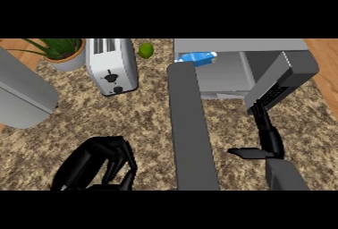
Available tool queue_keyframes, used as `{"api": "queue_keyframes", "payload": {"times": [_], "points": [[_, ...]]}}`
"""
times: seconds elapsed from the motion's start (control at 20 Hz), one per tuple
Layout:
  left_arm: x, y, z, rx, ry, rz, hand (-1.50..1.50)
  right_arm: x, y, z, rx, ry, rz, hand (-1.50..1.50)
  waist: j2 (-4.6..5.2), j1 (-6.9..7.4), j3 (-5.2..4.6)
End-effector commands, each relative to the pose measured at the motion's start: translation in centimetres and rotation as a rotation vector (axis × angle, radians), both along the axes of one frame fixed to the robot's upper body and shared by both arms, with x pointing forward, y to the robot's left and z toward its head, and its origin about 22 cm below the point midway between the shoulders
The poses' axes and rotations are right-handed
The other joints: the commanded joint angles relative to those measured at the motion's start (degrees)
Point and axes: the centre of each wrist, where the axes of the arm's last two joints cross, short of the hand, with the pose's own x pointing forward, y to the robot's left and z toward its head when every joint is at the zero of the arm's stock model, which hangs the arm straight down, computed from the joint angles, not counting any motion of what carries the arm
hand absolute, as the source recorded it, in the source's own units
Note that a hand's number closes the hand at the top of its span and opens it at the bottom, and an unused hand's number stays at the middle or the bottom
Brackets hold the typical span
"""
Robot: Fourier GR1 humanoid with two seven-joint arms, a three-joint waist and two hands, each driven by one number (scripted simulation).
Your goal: Pick up the milk, place it into the microwave and close the microwave
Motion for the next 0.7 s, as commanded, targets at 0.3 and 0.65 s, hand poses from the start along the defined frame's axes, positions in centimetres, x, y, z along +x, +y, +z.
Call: {"api": "queue_keyframes", "payload": {"times": [0.3, 0.65], "points": [[3.7, -6.6, -3.5, 0.144, 0.004, -0.159, 1.5, -6.5, -3.2, 0.7, 0.019, -0.026, -0.007, -1.5, 0.19, -0.14, -0.04], [5.6, -10.5, -8.5, 0.279, 0.047, -0.171, 1.5, -9.5, -7.0, 4.0, -0.063, -0.08, 0.055, -1.5, 0.55, -1.02, -0.06]]}}
